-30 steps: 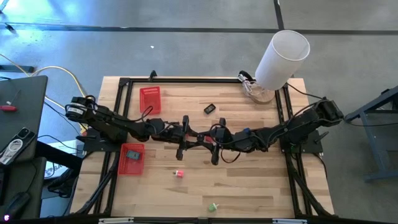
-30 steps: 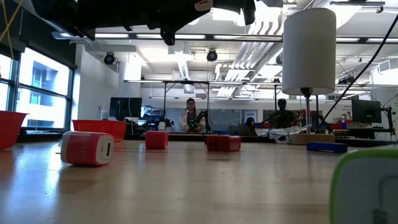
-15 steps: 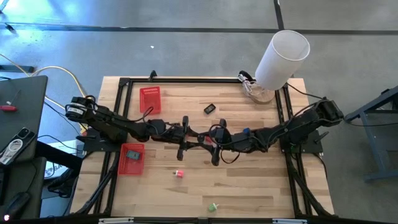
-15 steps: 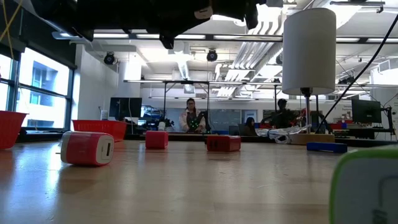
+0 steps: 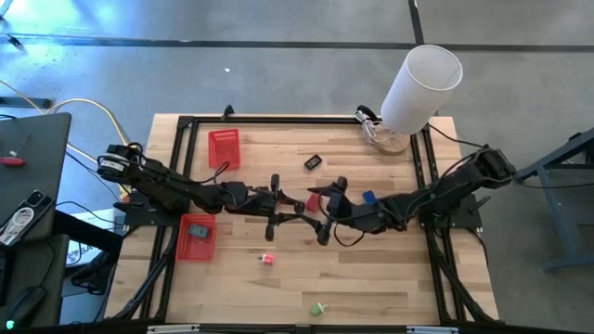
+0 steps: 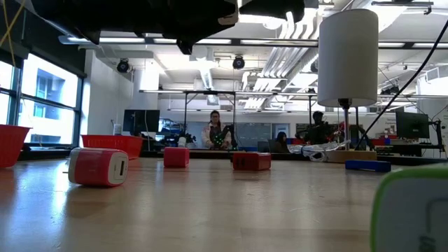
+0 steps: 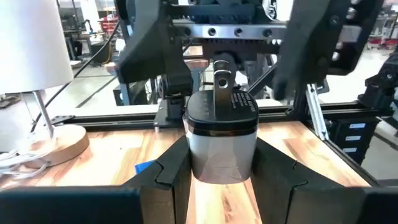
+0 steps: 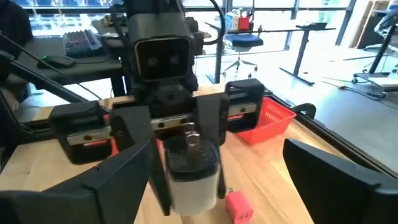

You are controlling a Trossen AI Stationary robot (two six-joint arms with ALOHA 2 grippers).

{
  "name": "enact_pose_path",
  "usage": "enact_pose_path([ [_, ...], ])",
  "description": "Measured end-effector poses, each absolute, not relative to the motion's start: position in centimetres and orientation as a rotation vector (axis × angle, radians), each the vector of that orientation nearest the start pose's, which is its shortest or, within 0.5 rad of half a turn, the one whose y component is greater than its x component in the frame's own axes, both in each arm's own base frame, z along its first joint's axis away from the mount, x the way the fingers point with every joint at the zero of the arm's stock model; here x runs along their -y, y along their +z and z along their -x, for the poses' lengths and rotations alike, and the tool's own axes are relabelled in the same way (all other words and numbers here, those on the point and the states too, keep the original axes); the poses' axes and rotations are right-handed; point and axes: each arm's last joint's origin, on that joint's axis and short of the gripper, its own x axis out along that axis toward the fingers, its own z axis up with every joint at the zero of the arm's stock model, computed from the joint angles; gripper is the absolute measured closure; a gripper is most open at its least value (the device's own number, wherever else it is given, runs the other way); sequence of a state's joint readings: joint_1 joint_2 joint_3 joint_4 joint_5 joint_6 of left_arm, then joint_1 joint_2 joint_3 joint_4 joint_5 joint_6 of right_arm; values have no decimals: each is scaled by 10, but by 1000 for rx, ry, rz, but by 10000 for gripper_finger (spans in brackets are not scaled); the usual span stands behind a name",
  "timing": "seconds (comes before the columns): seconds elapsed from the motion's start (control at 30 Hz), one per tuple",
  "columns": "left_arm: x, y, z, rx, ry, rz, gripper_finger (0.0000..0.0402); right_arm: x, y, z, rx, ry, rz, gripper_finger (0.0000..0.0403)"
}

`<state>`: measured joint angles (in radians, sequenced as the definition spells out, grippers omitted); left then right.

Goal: Pick & Place Office items
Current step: Put the white charger adapter into the top red bin

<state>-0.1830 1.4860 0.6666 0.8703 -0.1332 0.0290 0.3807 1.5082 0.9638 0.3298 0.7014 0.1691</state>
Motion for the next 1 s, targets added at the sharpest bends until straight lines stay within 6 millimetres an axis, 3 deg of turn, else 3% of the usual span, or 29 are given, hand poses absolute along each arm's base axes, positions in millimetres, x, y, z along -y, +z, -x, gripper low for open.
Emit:
enact_pose_path([
  [0.3, 71, 229, -293, -25, 274, -251, 282, -131, 270, -303, -188, -271, -38, 50],
  [0.67, 88, 235, -281, -61, 641, -264, 282, -138, 254, -298, -372, -85, -51, 50],
  [0.8, 90, 235, -278, -41, 703, -179, 278, -136, 255, -297, -337, -189, -32, 50],
  [1.0, 85, 235, -282, 5, 646, -65, 269, -116, 265, -302, -187, -555, -25, 50],
])
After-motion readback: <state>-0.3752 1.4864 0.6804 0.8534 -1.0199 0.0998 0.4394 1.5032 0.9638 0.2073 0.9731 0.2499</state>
